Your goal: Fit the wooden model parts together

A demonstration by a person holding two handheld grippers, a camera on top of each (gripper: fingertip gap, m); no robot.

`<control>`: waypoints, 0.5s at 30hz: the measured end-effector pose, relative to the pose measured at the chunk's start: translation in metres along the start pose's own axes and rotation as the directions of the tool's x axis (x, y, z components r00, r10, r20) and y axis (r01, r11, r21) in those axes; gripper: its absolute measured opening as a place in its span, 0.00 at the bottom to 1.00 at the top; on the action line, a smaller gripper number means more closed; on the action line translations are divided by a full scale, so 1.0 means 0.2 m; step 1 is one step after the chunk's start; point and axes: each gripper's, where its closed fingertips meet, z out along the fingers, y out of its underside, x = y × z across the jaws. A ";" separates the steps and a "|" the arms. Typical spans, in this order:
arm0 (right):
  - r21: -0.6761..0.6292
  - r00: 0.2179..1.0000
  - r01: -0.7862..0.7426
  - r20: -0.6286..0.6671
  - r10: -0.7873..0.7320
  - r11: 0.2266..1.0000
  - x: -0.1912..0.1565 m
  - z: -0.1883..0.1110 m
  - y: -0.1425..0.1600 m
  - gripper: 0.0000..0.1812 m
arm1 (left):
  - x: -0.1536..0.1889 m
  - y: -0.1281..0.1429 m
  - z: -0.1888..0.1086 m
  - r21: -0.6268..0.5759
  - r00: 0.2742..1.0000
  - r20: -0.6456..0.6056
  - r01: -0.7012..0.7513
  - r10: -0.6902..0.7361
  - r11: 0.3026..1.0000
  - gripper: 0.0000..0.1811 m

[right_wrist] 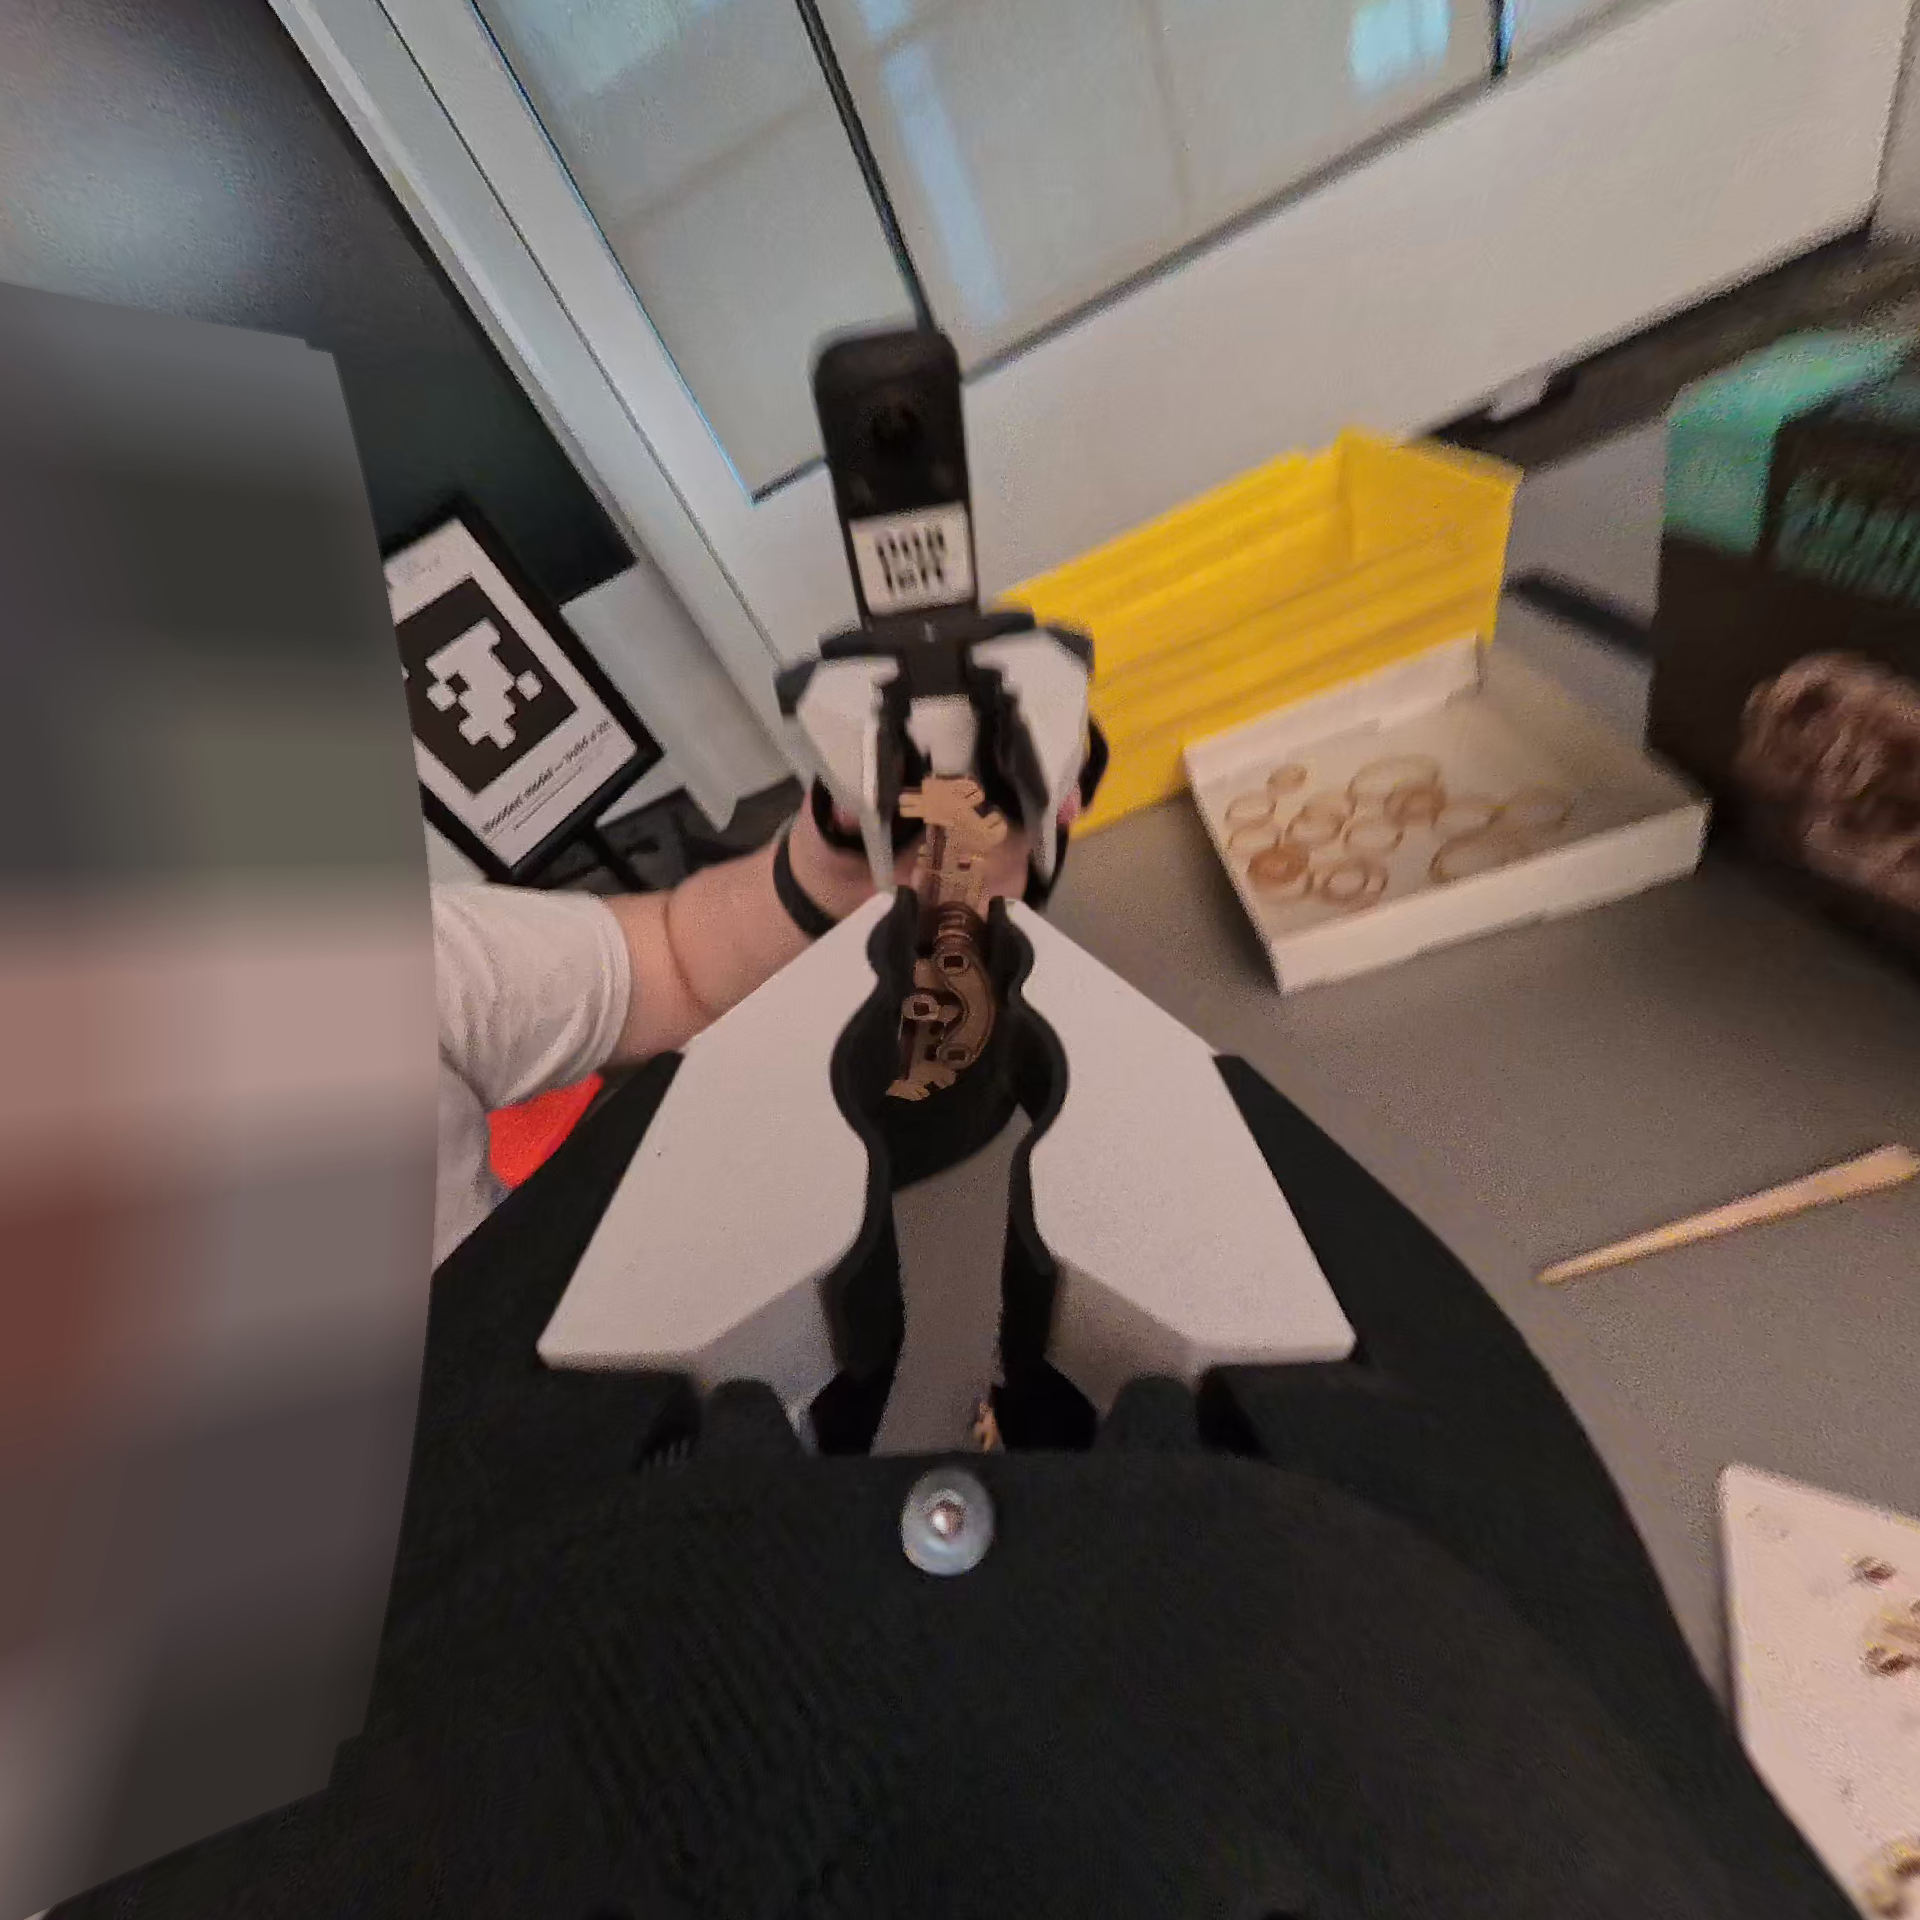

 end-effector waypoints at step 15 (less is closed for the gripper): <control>-0.481 0.987 -0.143 -0.006 0.160 0.865 -0.05 0.33 0.74 0.06 | 0.15 0.62 -0.23 -0.283 0.935 0.132 0.354 -0.329 0.892 0.10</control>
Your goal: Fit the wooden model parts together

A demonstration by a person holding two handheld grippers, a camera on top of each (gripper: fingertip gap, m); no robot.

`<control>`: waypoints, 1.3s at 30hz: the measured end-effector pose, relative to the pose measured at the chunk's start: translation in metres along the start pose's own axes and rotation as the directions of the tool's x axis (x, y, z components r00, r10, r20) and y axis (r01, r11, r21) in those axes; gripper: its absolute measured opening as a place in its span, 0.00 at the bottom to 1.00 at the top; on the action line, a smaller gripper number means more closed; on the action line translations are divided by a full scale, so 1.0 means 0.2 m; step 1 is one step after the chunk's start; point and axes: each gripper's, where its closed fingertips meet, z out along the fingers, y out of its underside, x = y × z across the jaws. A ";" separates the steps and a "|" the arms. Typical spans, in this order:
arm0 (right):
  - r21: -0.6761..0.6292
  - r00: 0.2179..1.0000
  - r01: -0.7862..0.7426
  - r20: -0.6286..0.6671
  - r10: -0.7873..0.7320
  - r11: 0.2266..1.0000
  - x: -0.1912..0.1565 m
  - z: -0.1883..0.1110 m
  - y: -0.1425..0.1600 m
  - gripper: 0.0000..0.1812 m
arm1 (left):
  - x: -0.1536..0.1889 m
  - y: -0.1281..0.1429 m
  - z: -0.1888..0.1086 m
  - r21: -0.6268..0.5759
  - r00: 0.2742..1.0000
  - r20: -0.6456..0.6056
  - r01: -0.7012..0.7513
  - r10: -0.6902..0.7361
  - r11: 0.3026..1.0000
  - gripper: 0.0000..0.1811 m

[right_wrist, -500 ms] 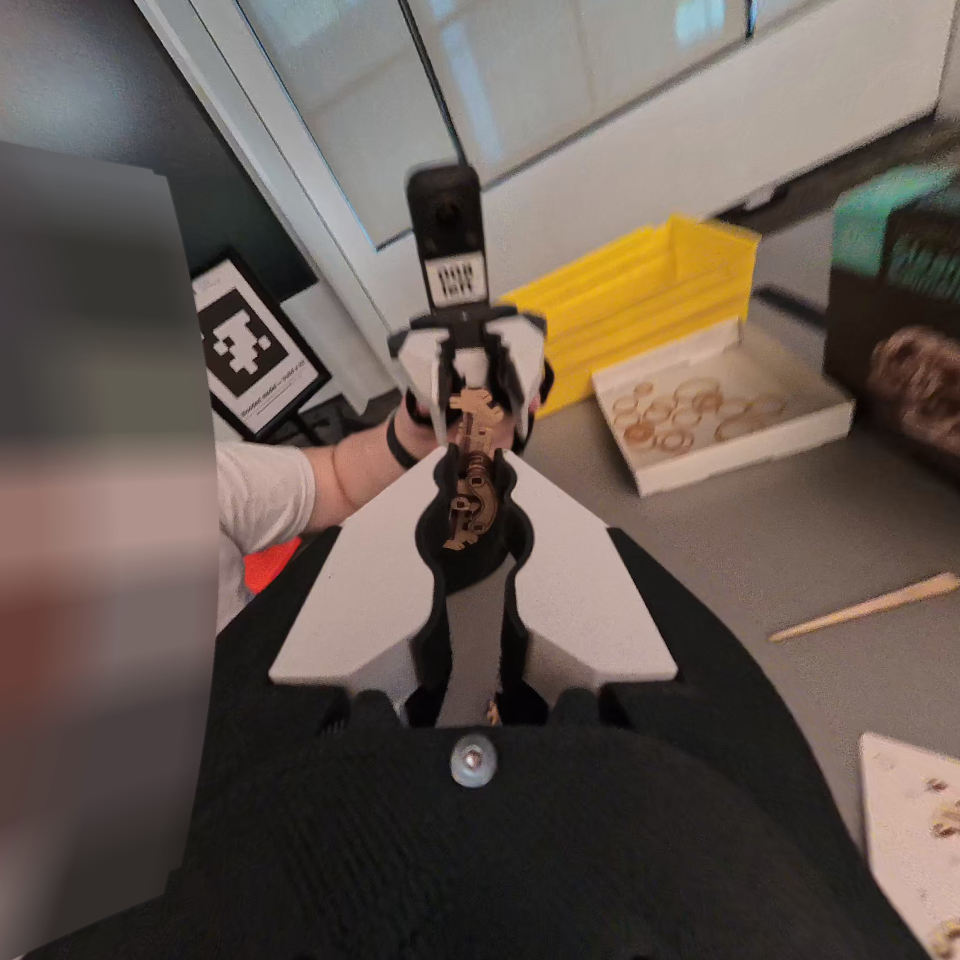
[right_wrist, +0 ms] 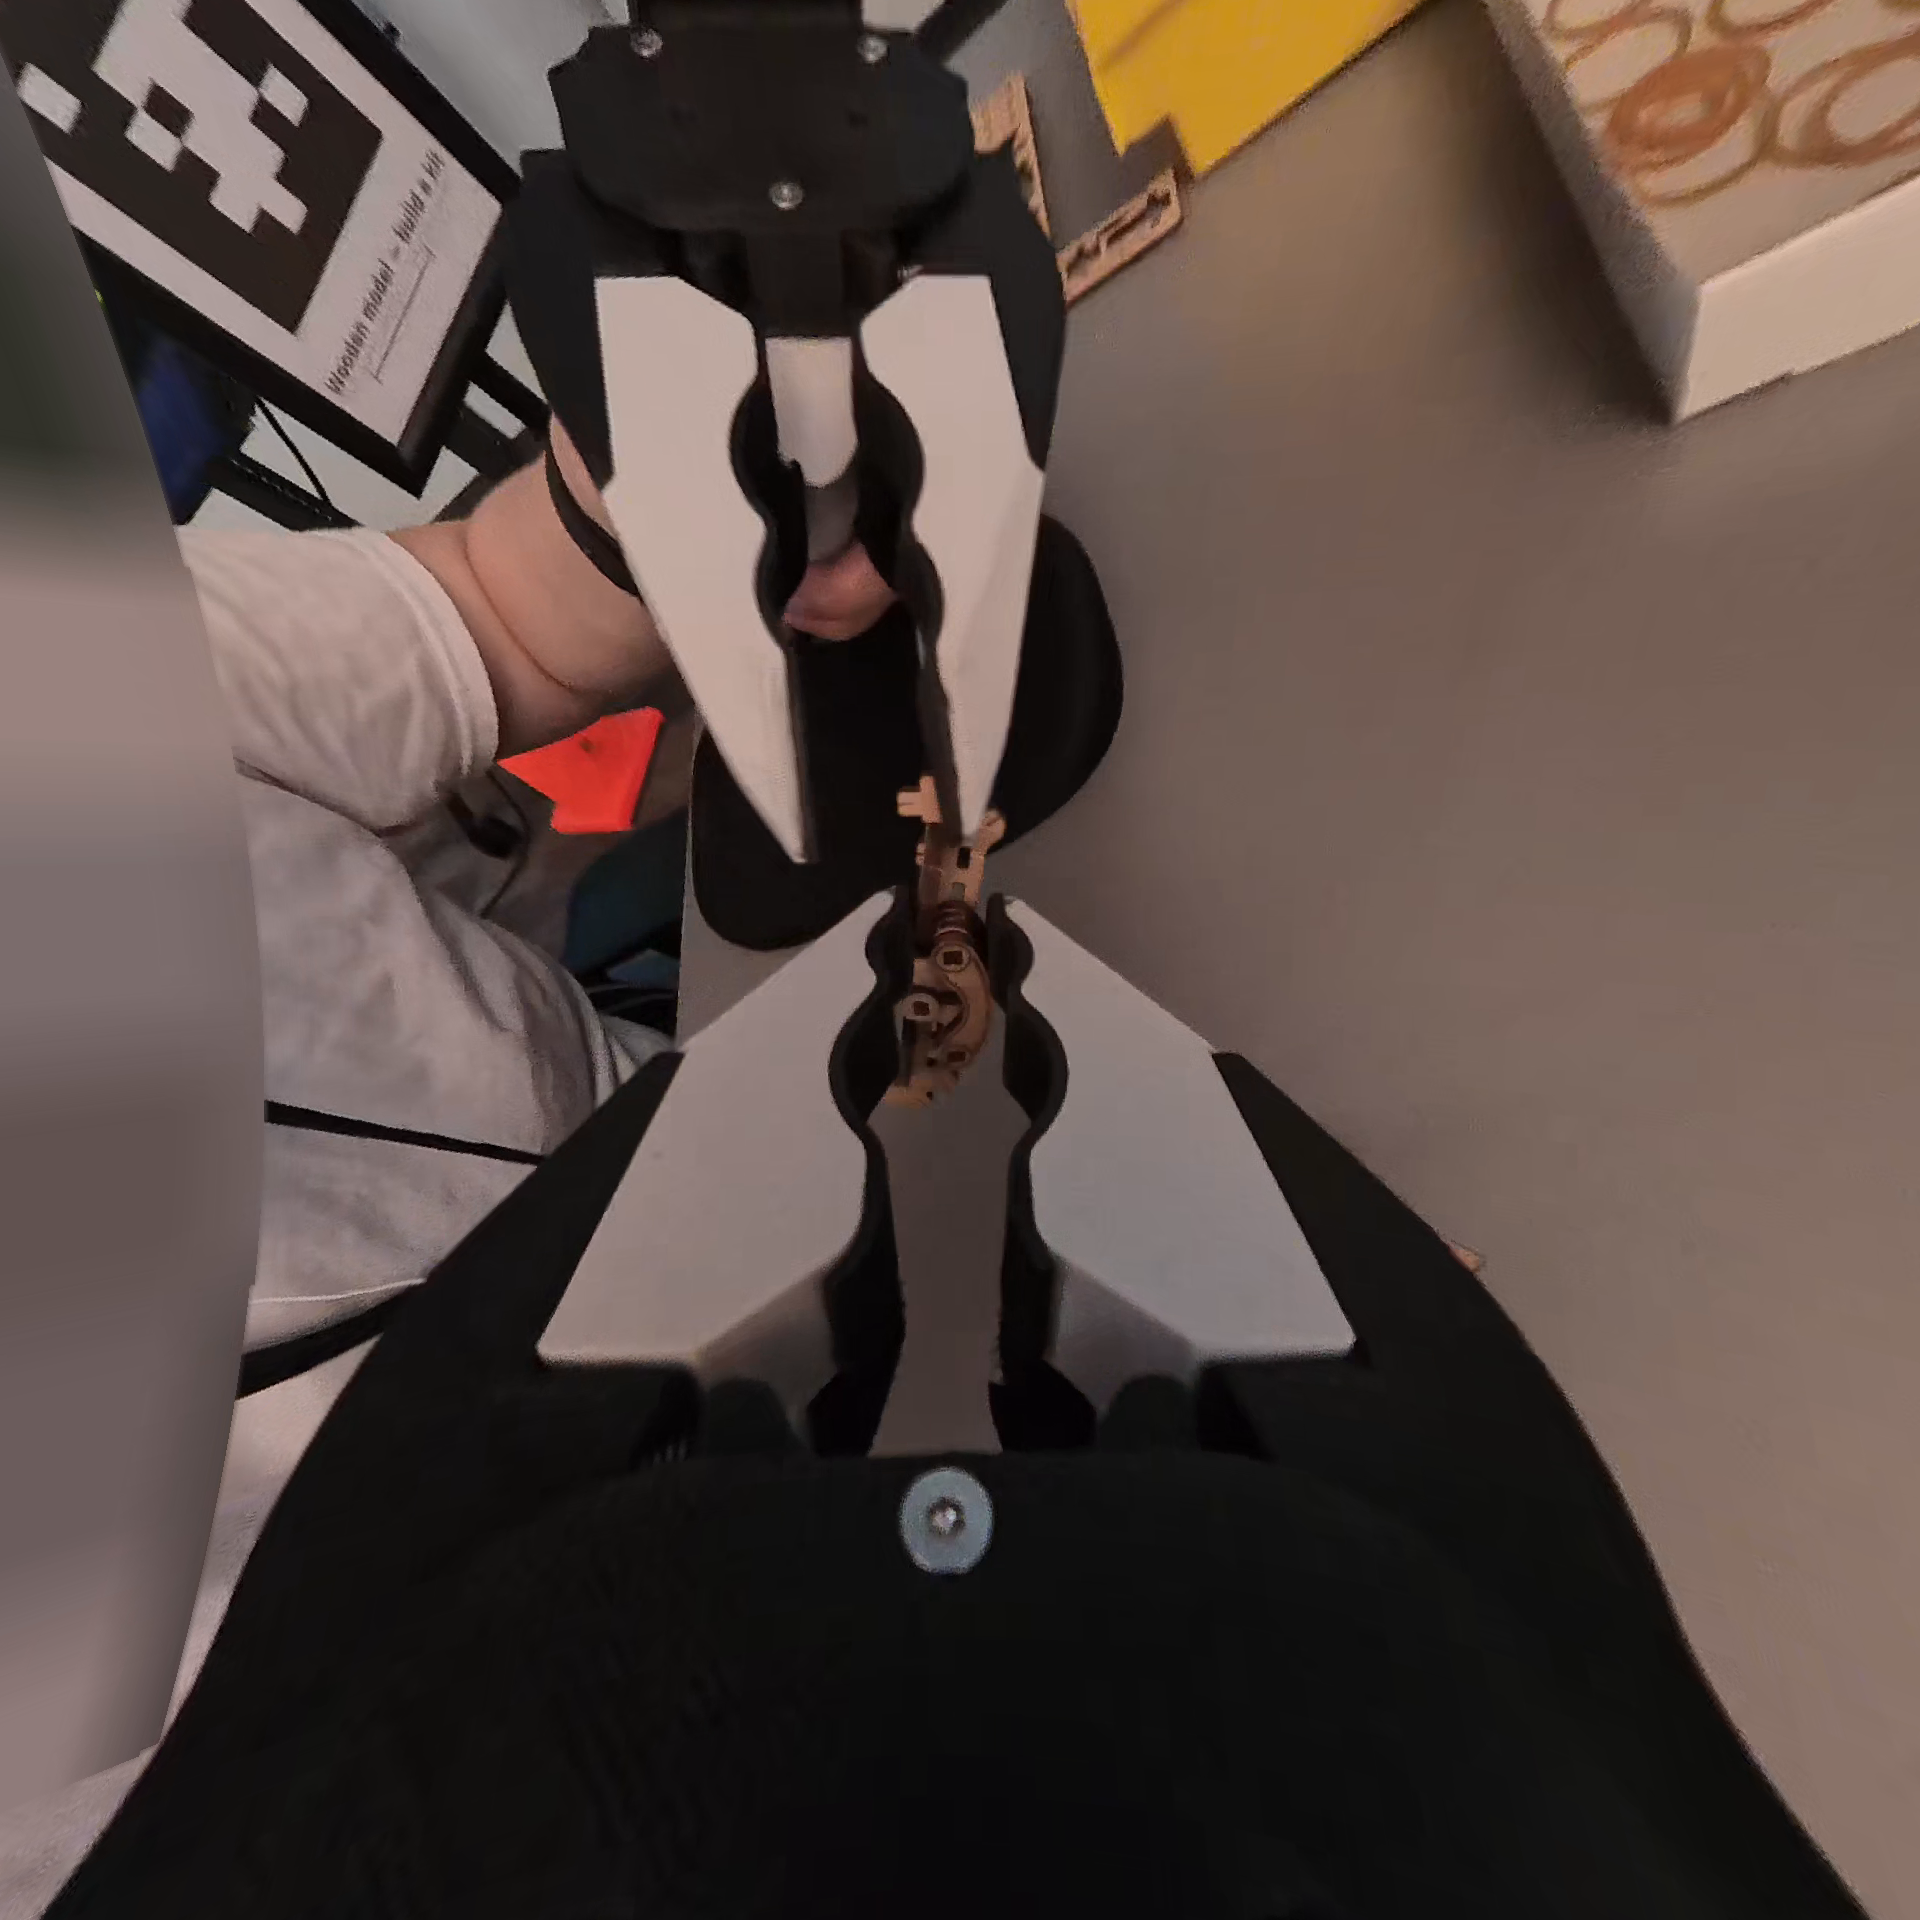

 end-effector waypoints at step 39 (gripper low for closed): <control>-0.592 0.667 0.604 0.008 -0.745 0.534 0.10 0.06 0.44 0.14 | -0.07 0.54 -0.02 -0.515 0.985 0.173 0.108 -0.020 0.850 0.12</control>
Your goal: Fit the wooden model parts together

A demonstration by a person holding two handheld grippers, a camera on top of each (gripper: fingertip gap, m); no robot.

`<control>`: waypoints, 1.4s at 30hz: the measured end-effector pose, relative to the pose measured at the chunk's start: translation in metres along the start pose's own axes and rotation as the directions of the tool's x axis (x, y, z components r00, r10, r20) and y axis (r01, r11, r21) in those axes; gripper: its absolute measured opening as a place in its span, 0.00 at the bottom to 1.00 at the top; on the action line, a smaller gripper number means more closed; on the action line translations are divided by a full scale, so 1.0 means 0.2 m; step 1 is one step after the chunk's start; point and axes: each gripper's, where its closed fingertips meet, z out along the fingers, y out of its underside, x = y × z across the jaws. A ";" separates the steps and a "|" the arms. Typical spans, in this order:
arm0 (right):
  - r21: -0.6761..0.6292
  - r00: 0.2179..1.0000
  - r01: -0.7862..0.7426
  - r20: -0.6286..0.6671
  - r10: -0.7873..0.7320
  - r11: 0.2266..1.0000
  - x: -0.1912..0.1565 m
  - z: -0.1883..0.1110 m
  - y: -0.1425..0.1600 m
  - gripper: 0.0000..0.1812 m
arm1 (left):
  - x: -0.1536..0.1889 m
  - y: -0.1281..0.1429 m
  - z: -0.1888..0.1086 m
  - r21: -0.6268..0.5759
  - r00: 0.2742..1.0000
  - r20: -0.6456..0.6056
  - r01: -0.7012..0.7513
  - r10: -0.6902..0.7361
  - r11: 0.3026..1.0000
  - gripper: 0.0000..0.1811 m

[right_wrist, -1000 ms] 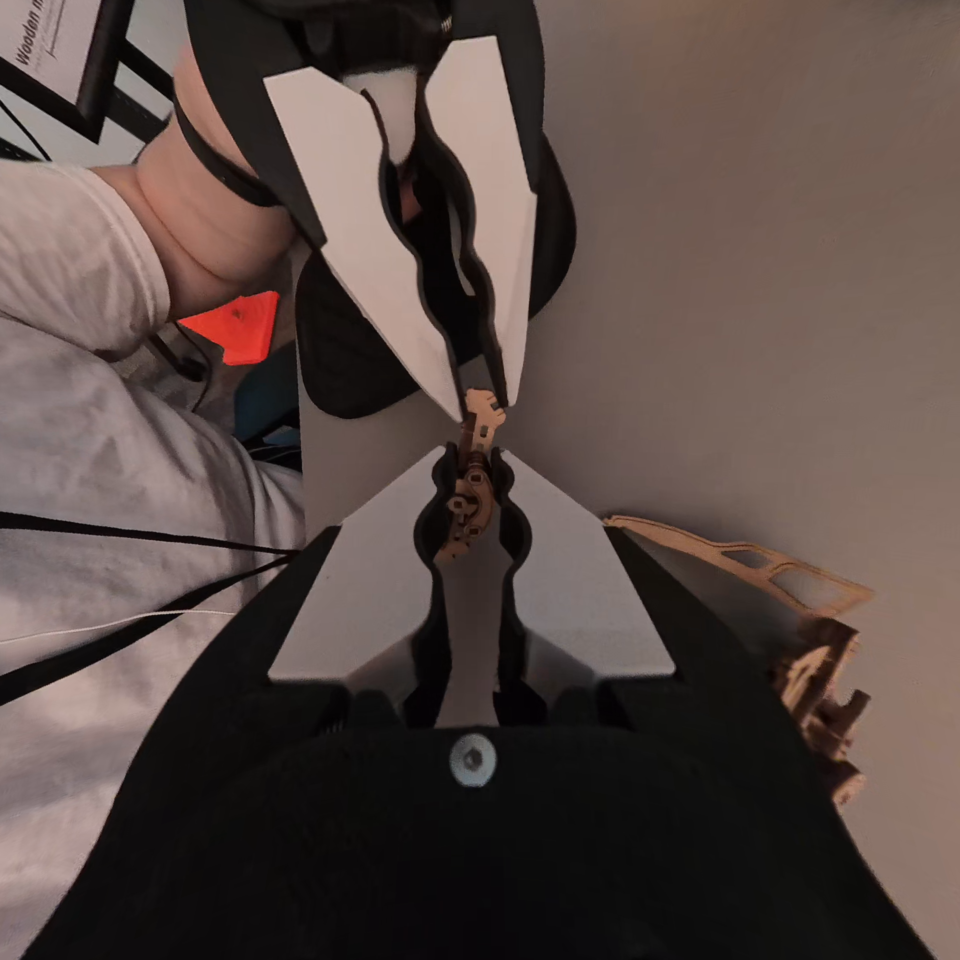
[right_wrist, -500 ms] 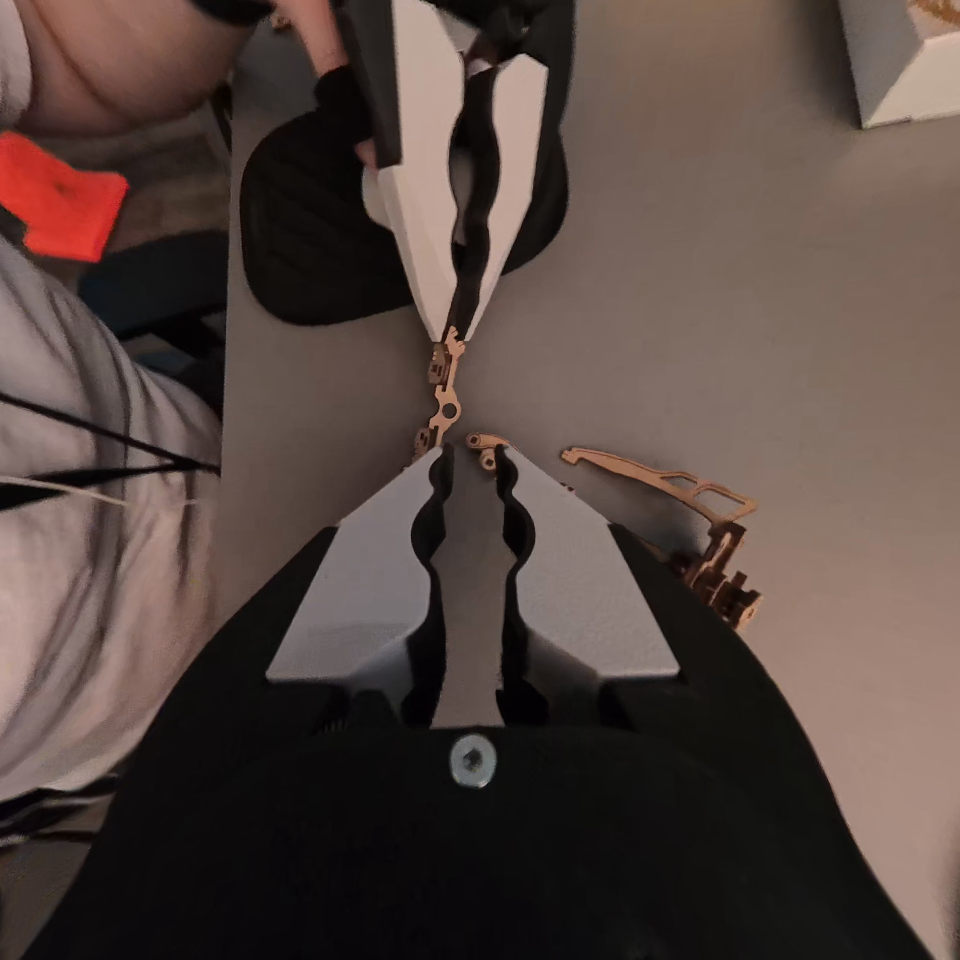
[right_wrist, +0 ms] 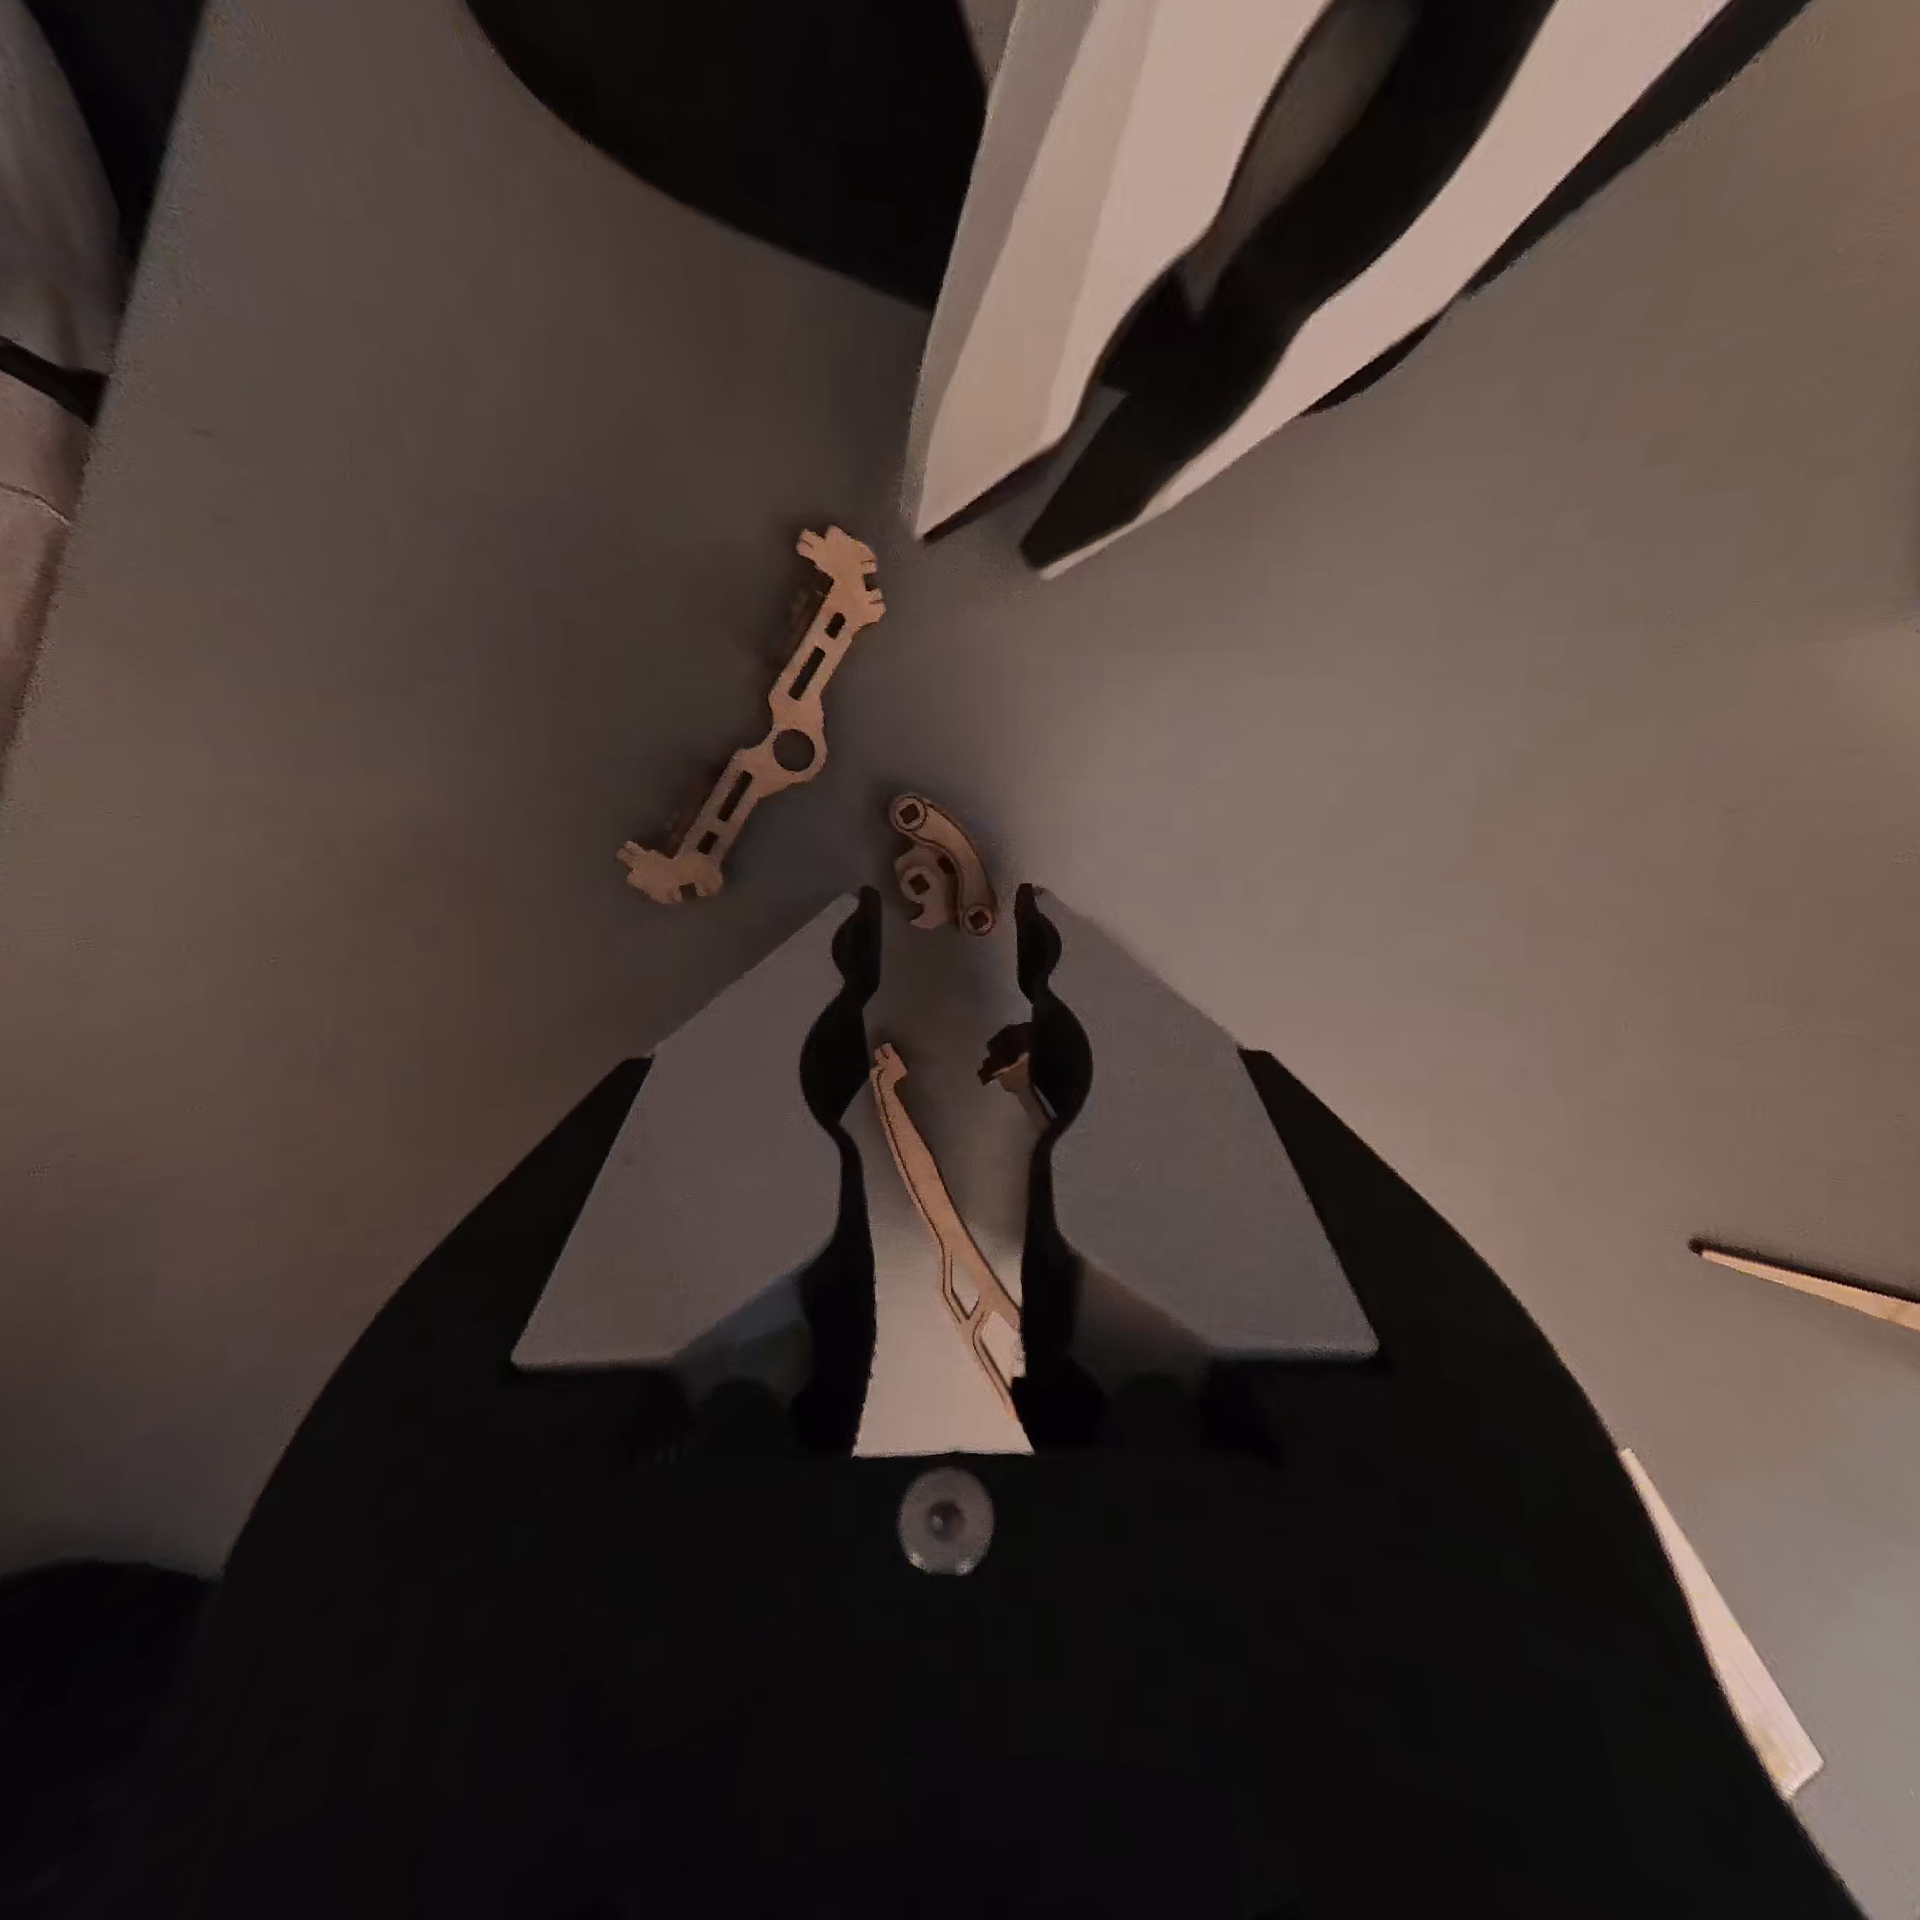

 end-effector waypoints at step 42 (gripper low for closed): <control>0.315 0.768 -0.537 -0.201 0.608 0.783 -0.16 -0.15 0.34 0.13 | 0.08 0.04 0.14 -0.072 0.933 0.144 -0.323 0.330 0.944 0.00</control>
